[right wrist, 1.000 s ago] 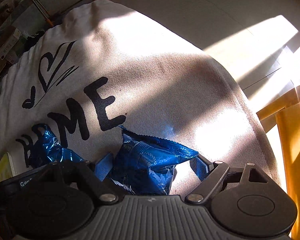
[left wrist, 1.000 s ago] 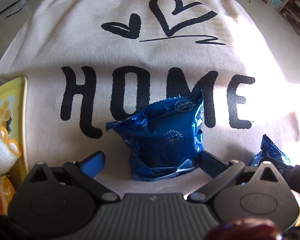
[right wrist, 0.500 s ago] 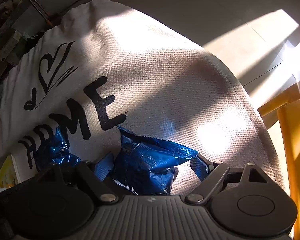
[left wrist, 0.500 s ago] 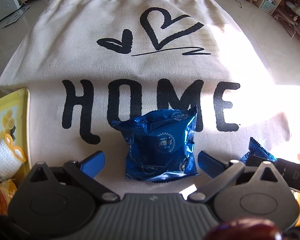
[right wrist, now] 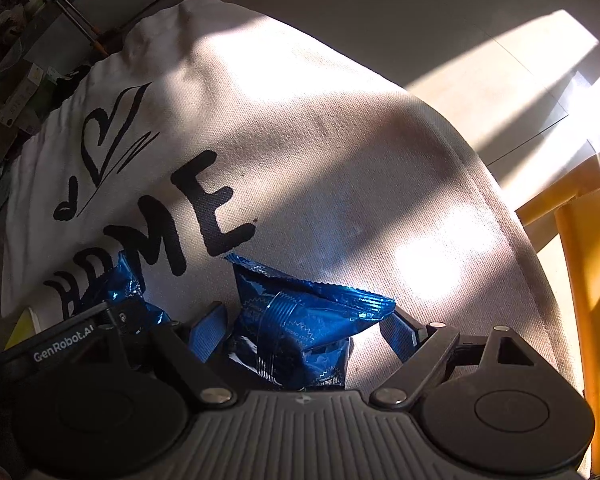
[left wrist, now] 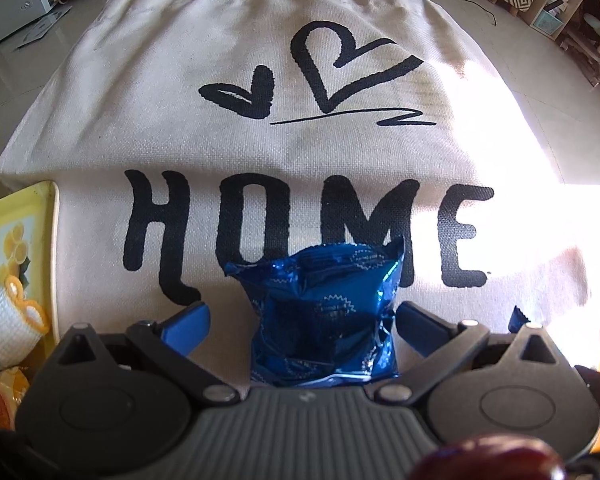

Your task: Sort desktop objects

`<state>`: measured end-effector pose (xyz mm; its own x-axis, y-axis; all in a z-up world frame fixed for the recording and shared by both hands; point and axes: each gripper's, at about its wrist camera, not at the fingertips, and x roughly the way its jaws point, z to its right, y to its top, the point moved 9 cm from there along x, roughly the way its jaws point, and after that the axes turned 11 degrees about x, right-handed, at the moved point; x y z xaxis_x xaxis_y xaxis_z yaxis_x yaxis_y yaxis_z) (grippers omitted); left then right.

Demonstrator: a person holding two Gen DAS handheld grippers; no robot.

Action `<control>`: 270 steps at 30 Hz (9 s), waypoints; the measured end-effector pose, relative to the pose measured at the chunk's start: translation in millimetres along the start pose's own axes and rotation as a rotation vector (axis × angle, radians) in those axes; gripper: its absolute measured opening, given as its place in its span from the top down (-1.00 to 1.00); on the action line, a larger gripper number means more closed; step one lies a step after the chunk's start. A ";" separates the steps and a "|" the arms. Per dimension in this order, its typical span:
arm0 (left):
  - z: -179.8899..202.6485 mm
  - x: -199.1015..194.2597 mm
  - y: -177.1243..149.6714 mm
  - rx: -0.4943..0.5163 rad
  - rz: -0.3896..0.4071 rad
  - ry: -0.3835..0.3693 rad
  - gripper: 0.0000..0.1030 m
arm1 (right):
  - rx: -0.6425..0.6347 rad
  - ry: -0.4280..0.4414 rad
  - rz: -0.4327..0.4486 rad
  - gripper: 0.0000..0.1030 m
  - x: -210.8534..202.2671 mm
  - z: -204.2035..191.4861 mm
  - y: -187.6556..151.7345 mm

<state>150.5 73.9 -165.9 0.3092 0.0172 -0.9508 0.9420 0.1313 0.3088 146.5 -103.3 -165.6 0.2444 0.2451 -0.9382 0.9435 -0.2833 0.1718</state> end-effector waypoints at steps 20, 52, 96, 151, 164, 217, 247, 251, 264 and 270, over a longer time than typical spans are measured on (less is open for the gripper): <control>-6.8 17.9 -4.4 -0.008 -0.023 0.028 -0.99 | -0.071 -0.023 0.002 -0.63 10.1 -7.4 -5.3; -7.8 19.6 -18.3 0.026 -0.003 0.090 -0.99 | -0.334 -0.129 0.096 -0.76 33.0 -30.5 -19.6; -35.2 -122.3 -13.7 -0.025 0.225 0.069 -0.43 | -0.354 0.124 0.241 -0.26 -69.0 -90.2 -27.7; -288.7 -219.9 -93.3 -0.651 0.341 0.216 -0.44 | -0.556 0.563 0.062 -0.25 -52.5 -287.1 -162.3; -301.5 -202.8 -127.3 -0.712 0.242 0.248 -0.44 | -0.668 0.590 -0.003 -0.26 0.3 -338.5 -178.5; -277.1 -104.5 -236.3 -0.762 -0.128 0.325 -0.44 | -0.475 0.610 -0.041 -0.70 -76.0 -249.1 -164.0; -234.9 -153.9 -213.6 -0.631 0.108 0.370 -0.99 | -0.668 0.361 -0.020 -0.71 -63.3 -172.0 -213.1; -222.0 -161.4 -212.6 -0.583 0.136 0.367 -0.99 | -0.676 0.341 -0.009 -0.71 -61.6 -165.2 -213.9; -178.2 -187.9 -212.3 -0.453 0.230 0.335 -0.99 | -0.651 0.305 0.107 -0.71 -73.4 -141.9 -199.0; -166.8 -196.1 -215.2 -0.429 0.256 0.321 -0.99 | -0.704 0.283 0.134 -0.71 -78.8 -131.5 -207.6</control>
<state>-134.6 207.7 -50.0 0.4022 0.3910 -0.8279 0.6854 0.4709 0.5554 -39.2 58.2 -87.8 0.3252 0.5049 -0.7996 0.7985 0.3064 0.5183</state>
